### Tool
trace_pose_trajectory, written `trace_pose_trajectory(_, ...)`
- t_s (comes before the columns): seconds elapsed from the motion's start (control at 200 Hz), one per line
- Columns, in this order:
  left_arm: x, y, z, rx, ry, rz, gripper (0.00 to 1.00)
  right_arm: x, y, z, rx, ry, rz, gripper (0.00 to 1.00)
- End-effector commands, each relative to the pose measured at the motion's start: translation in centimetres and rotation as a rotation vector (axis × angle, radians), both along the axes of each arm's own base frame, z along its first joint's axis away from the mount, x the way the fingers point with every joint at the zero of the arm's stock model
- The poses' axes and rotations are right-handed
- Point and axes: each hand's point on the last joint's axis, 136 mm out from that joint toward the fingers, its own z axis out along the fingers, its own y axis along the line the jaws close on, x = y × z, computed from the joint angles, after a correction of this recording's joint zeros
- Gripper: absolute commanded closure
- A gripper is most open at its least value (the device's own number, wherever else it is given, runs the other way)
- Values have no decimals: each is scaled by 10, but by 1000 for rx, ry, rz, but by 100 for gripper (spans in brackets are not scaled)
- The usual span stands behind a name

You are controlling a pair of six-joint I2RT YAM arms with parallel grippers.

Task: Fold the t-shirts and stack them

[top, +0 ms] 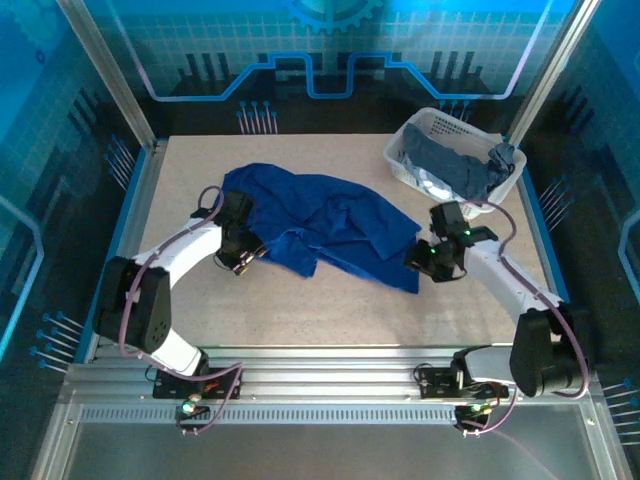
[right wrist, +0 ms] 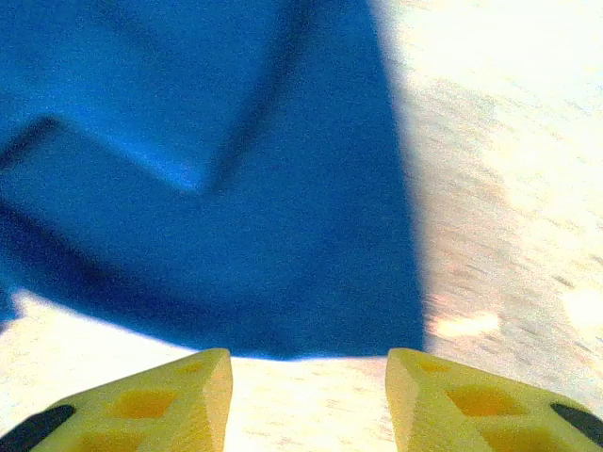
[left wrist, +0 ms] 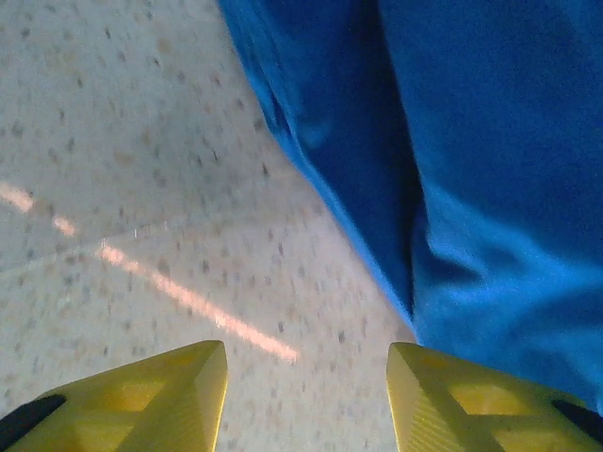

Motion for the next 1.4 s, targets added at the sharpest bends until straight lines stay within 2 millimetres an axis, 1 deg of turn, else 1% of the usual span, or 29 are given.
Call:
trace_pose_trajectory(0.0,18,1,-5,-34,-32,49,50,-17,-6,-15,57,79,-60,51)
trace_pose_trajectory(0.055,19,1,-10,-27,-16,41,50,-23,-7,-25,68,116,-79,51)
trace_pose_trajectory(0.1,20,1,-15,-24,-6,40,51,-24,-7,-31,77,130,-91,51)
trace_pose_trajectory(0.215,24,1,-23,-20,2,38,54,-19,-2,-41,110,143,-116,51)
trace_pose_trajectory(0.305,23,6,-28,14,31,42,55,-18,1,-50,124,175,-135,52)
trace_pose_trajectory(0.37,29,7,-30,21,11,48,57,-16,1,-57,126,189,-143,53)
trace_pose_trajectory(0.41,33,6,-31,18,-3,49,62,-16,1,-61,122,206,-152,56)
trace_pose_trajectory(0.47,40,6,-32,22,-20,48,74,-16,1,-66,120,224,-166,63)
trace_pose_trajectory(0.5,43,7,-32,29,-28,50,82,-14,1,-68,118,224,-171,68)
trace_pose_trajectory(0.565,46,12,-25,60,-51,50,100,-8,1,-68,114,212,-184,85)
trace_pose_trajectory(0.61,44,19,-18,96,-59,45,100,-3,-1,-65,102,202,-194,94)
trace_pose_trajectory(0.66,37,26,-9,139,-60,31,100,4,-6,-59,73,185,-201,100)
trace_pose_trajectory(0.745,20,40,5,209,-48,-8,100,20,-14,-44,16,141,-190,100)
trace_pose_trajectory(0.78,12,46,10,232,-46,-19,100,20,-19,-43,-13,149,-189,100)
trace_pose_trajectory(0.79,10,47,11,238,-45,-22,100,27,-19,-37,-16,131,-187,100)
trace_pose_trajectory(0.805,7,50,13,246,-47,-26,100,30,-20,-34,-23,126,-184,100)
trace_pose_trajectory(0.845,-2,57,17,260,-49,-30,100,33,-23,-31,-41,133,-177,100)
trace_pose_trajectory(0.97,-28,82,26,288,-25,-28,100,35,-29,-30,-81,173,-166,100)
trace_pose_trajectory(1.07,-38,104,32,340,-11,-54,100,33,-32,-30,-105,196,-166,100)
trace_pose_trajectory(1.16,-41,121,31,379,11,-75,100,30,-35,-32,-126,212,-166,100)
trace_pose_trajectory(1.231,-35,132,25,406,13,-92,100,29,-34,-36,-128,222,-154,100)
trace_pose_trajectory(1.271,-30,139,24,434,13,-101,97,28,-34,-38,-131,227,-147,100)
trace_pose_trajectory(1.321,-20,149,30,498,-2,-116,94,27,-35,-39,-139,234,-140,100)
trace_pose_trajectory(1.396,-2,157,41,556,-54,-130,96,27,-37,-39,-153,235,-131,100)
